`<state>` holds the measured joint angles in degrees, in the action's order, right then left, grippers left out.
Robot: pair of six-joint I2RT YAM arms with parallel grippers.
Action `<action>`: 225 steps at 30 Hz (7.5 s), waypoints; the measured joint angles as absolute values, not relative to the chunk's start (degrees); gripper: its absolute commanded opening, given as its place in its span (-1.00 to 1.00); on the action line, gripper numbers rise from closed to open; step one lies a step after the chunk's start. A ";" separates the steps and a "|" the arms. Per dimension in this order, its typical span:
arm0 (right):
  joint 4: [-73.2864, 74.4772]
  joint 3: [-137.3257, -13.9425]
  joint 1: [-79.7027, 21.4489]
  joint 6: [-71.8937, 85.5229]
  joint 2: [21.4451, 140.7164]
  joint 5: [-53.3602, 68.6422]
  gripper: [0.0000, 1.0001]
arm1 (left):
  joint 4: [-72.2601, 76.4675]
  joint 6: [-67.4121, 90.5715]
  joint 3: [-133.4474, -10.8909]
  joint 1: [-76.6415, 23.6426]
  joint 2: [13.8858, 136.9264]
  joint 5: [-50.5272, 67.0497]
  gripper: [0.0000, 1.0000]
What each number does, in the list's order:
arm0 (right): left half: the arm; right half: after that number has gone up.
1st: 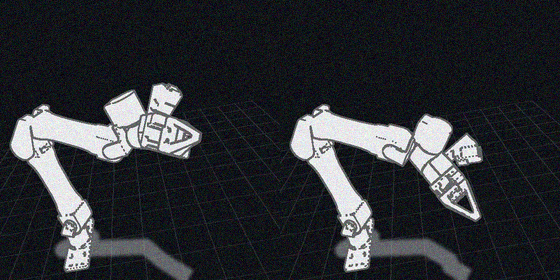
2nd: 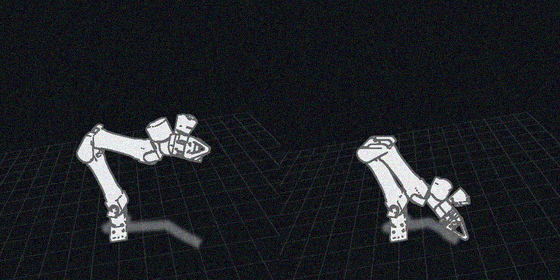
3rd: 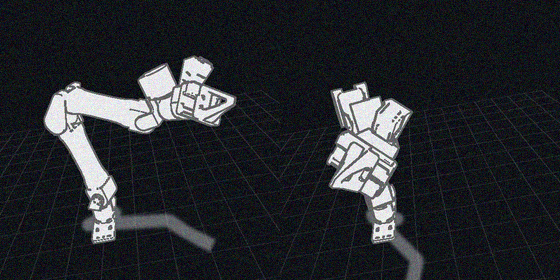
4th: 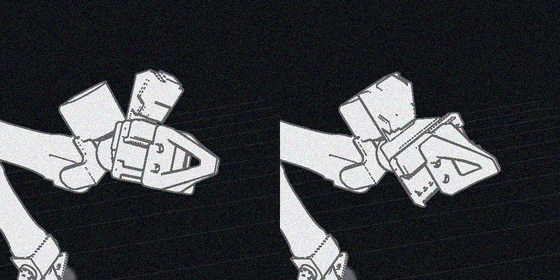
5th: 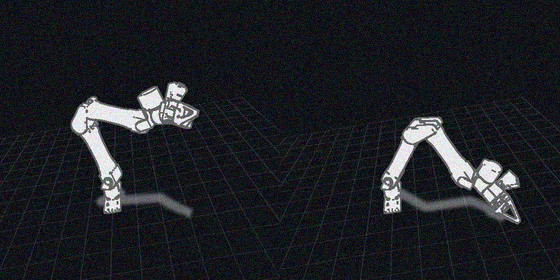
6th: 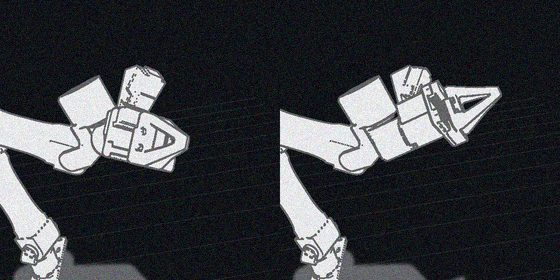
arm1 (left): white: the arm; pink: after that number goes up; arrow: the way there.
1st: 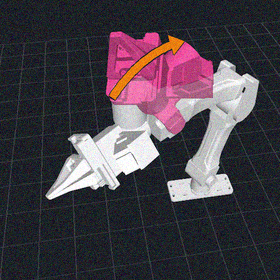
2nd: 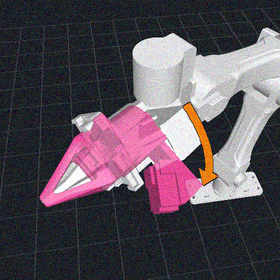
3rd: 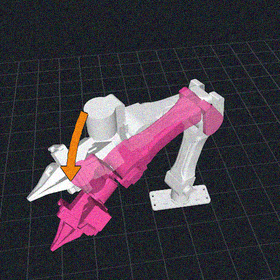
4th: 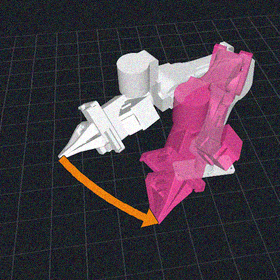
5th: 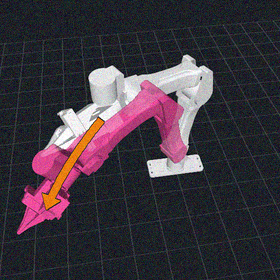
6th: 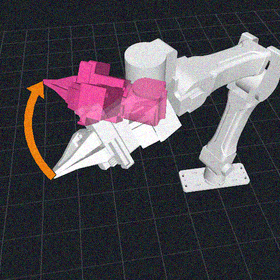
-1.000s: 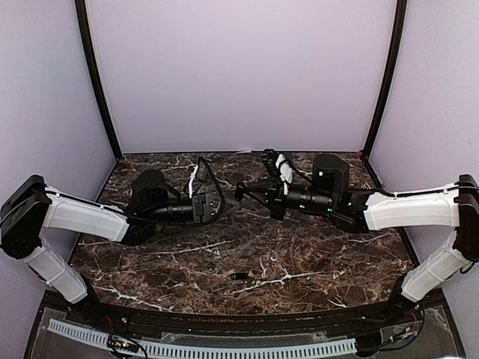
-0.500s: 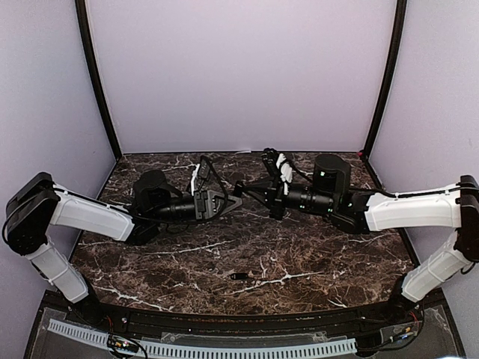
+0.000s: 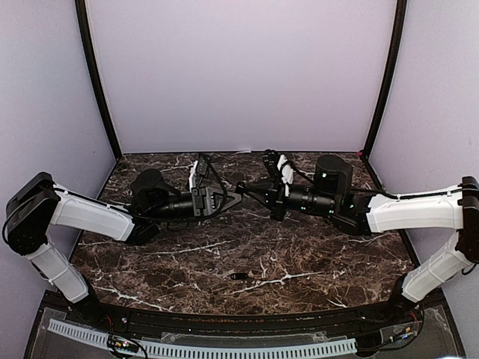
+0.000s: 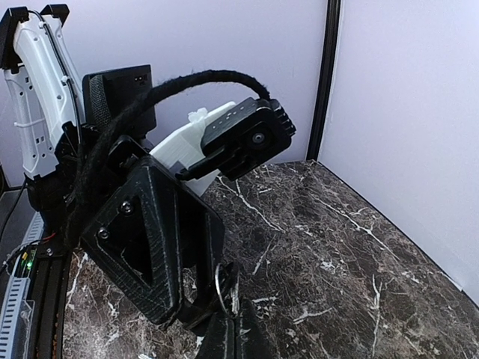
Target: Remove the keys from the keyring
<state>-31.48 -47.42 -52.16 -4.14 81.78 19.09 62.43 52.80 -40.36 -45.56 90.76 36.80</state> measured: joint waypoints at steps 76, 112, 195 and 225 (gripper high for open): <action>-33.93 -48.29 -48.80 -0.16 86.94 49.80 0.16 | 16.82 40.64 -58.00 -44.56 87.50 66.89 -1.00; -49.12 -38.04 -52.53 5.67 83.81 19.70 -1.00 | 20.49 43.24 -56.29 -44.27 86.43 56.64 -1.00; -37.28 -49.41 -50.89 26.50 88.05 38.11 -0.14 | 23.53 6.59 -44.53 -51.66 72.95 15.84 -1.00; -55.44 -44.10 -55.61 12.36 92.25 24.58 -0.31 | 33.41 11.33 -42.59 -51.99 70.15 14.09 -1.00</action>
<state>-55.44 -44.10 -55.61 12.36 92.25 24.58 33.41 11.33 -42.59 -51.99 70.15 14.09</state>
